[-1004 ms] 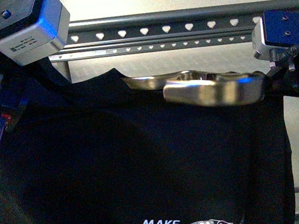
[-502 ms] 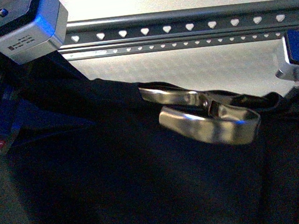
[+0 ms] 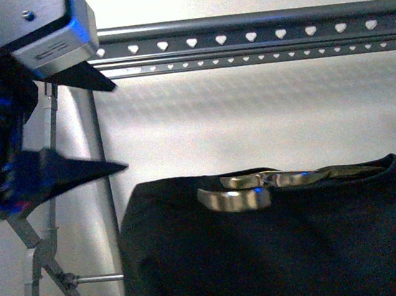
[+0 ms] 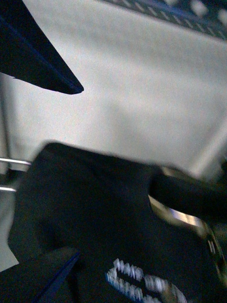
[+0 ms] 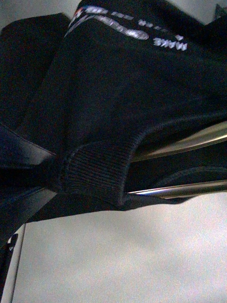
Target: Hang clothes on hanger
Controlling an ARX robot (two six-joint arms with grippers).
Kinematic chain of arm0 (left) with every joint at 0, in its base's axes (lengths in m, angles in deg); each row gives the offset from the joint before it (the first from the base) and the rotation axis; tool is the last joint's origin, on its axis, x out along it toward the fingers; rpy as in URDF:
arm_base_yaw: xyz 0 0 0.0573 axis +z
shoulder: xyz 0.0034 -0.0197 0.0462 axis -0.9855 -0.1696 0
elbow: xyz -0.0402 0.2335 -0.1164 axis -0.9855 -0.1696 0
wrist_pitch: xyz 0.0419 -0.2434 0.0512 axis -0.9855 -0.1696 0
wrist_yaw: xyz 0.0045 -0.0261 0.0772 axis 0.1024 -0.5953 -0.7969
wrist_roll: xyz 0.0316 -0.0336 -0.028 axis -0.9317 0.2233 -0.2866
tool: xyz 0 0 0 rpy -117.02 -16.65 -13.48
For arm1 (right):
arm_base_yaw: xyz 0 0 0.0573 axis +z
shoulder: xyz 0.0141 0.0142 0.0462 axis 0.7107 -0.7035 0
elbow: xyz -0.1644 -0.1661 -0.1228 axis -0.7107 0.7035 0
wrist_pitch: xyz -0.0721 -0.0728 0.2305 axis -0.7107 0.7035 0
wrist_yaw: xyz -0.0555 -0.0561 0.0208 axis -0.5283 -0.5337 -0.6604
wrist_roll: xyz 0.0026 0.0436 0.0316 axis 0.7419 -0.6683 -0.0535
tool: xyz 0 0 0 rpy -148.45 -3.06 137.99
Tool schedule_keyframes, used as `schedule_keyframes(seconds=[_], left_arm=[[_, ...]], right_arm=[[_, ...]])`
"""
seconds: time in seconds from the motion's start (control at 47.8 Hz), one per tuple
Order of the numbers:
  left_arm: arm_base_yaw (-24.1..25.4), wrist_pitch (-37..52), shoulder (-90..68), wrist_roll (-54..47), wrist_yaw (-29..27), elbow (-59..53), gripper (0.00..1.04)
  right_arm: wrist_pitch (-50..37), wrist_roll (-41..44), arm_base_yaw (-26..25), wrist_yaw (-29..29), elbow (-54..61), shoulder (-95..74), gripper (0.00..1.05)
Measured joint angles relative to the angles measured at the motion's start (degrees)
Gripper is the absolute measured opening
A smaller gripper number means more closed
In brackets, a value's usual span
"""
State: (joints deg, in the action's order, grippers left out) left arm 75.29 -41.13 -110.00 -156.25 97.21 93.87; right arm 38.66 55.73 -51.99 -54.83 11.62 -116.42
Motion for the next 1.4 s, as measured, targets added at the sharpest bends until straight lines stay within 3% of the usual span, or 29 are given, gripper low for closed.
schedule_keyframes(seconds=[0.042,0.126,0.167,0.251,0.377,0.481,0.565,0.816,0.879,0.983,1.234,1.402], left_arm=[[0.2,9.0,0.1,8.5,-4.8,-2.5,0.98],[1.6,28.2,-0.6,35.4,-18.6,-4.6,0.98],[2.6,32.5,-0.6,48.8,-23.6,-4.3,0.98],[4.1,34.0,0.4,65.0,-29.3,-3.4,0.98],[4.8,33.1,1.8,79.2,-30.1,-3.2,0.98],[4.1,31.2,2.7,88.4,-26.3,-3.1,0.98],[2.1,22.2,7.6,82.2,-37.4,-7.6,0.78],[4.2,30.9,18.2,74.2,-35.7,-28.2,0.35],[5.0,33.3,20.9,73.9,-36.0,-34.2,0.19],[5.0,35.5,24.1,73.7,-35.5,-39.7,0.02],[4.9,37.7,31.1,73.3,-35.5,-49.4,0.04],[4.9,37.8,36.9,73.2,-35.5,-54.9,0.04]], right_arm=[[-0.8,-2.1,0.0,0.1,0.3,0.4,0.04],[-1.0,-8.3,-0.2,-0.3,2.1,2.9,0.04],[-0.8,-10.6,-0.3,-0.6,3.0,4.4,0.04],[-0.2,-15.4,-0.7,-1.9,4.5,6.6,0.04],[4.0,-24.1,-1.2,-5.9,4.6,8.9,0.04],[10.3,-39.9,-1.6,-2.8,4.0,10.9,0.04],[13.0,-53.5,-1.6,-0.9,0.8,11.2,0.04],[10.0,-80.4,-2.4,-3.5,-13.2,5.4,0.04],[9.4,-89.1,-2.4,-5.2,-18.5,1.2,0.04],[9.3,-95.0,-2.0,-7.0,-22.8,-3.0,0.04],[8.4,-101.3,-1.2,-7.0,-27.5,-8.0,0.04],[7.7,-96.5,1.4,-7.4,-22.9,-4.1,0.04]])
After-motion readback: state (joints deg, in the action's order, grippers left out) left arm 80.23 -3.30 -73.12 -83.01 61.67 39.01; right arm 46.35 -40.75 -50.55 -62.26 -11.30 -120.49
